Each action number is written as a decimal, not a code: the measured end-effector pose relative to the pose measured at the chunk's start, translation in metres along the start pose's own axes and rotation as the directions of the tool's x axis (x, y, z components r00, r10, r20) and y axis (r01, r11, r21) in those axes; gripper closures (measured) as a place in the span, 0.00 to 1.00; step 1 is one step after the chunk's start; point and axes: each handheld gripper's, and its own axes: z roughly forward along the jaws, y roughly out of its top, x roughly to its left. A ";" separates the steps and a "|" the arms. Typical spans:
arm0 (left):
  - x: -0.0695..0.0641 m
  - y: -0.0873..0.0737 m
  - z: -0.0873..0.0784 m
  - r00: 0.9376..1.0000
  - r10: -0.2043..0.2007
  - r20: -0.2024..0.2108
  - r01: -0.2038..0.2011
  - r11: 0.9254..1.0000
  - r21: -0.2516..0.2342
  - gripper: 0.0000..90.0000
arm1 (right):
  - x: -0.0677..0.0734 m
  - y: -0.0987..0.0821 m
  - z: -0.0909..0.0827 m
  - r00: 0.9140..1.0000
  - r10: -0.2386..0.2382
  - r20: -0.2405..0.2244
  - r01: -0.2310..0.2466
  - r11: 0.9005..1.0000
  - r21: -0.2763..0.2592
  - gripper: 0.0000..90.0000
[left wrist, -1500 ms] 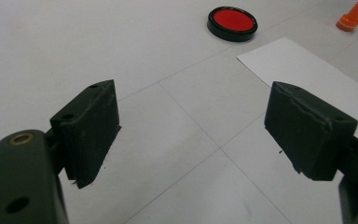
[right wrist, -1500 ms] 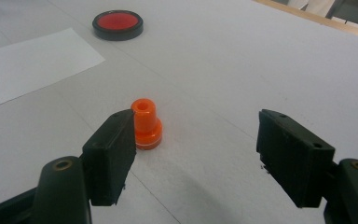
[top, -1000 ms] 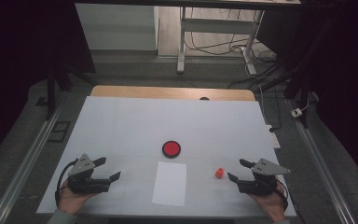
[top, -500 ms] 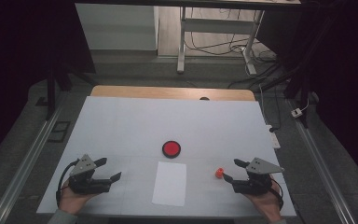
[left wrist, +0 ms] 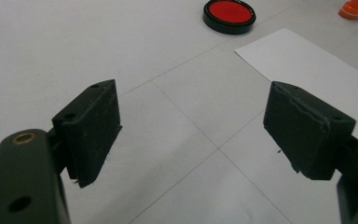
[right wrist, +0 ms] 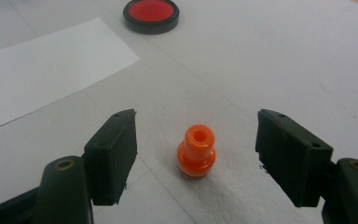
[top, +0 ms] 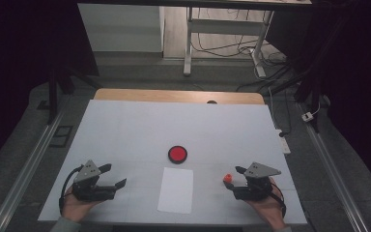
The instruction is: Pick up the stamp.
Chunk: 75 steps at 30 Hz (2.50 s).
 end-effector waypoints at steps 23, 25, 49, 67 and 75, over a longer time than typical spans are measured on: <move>-0.001 -0.001 0.003 1.000 0.008 0.004 -0.008 1.000 0.017 0.21 | 0.003 -0.005 0.021 0.999 -0.011 0.045 0.009 0.999 0.053 0.54; -0.001 -0.001 0.003 1.000 0.008 0.004 -0.008 1.000 0.017 0.21 | 0.003 -0.005 0.021 0.999 -0.014 0.048 0.011 0.999 0.051 0.57; -0.002 -0.001 0.004 1.000 0.014 0.002 -0.014 1.000 0.023 0.22 | 0.001 -0.006 0.018 0.999 -0.008 0.045 0.006 0.999 0.037 0.80; -0.002 -0.002 0.005 1.000 0.016 -0.001 -0.016 0.999 0.029 0.22 | 0.003 -0.004 0.014 0.999 -0.001 0.046 0.001 1.000 -0.014 0.80; -0.002 -0.002 0.006 1.000 0.016 -0.001 -0.016 0.999 0.031 0.22 | 0.007 0.000 0.011 0.999 0.003 0.033 -0.001 0.999 -0.051 0.80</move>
